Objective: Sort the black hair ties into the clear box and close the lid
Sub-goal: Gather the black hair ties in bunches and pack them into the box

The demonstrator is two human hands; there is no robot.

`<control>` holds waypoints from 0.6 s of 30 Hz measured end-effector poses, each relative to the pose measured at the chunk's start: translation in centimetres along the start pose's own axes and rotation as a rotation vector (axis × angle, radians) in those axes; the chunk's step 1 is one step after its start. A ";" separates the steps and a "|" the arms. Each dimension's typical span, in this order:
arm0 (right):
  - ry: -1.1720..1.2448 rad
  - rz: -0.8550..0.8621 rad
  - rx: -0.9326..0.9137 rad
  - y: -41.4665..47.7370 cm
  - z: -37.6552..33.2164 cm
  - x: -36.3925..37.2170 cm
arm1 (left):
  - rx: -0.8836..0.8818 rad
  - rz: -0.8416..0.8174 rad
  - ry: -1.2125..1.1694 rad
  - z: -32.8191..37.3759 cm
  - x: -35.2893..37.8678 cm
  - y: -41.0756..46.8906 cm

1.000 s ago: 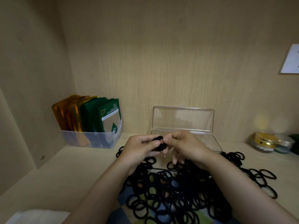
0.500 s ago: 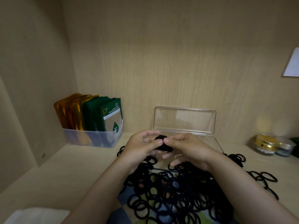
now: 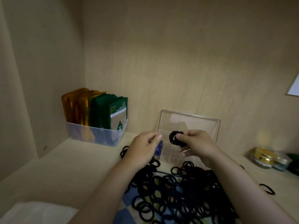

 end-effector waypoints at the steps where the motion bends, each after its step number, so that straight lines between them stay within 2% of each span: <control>1: -0.029 0.048 -0.011 0.5 -0.6 0.0 | 0.017 0.024 0.065 -0.4 -0.2 0.0; 3: -0.145 0.111 -0.040 1.5 -1.6 0.5 | 0.043 0.016 0.166 -1.6 -0.2 0.0; 5: -0.363 0.169 -0.074 2.4 -2.3 1.6 | 0.045 -0.064 0.234 -2.5 0.2 -0.1; 8: -0.744 0.216 -0.112 3.4 -2.6 3.2 | 0.040 -0.157 0.223 -3.2 0.9 -0.3; 11: -0.977 0.272 -0.124 4.3 -2.6 4.1 | 0.043 -0.176 0.228 -3.4 1.0 -0.3; 15: -1.196 0.255 -0.040 4.6 -2.3 5.0 | 0.089 -0.232 0.271 -3.3 1.4 -0.4; 18: -1.310 0.138 0.001 4.7 -1.8 5.5 | 0.100 -0.273 0.279 -3.1 1.7 -0.6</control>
Point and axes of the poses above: each hand's wrist, its own y-axis towards the middle knuckle, its own x-axis out of the palm, z = x × y, the point moved 3 cm from there along y, towards the middle knuckle, and after that the axes turned 13 degrees about x, right-handed, at the moved point
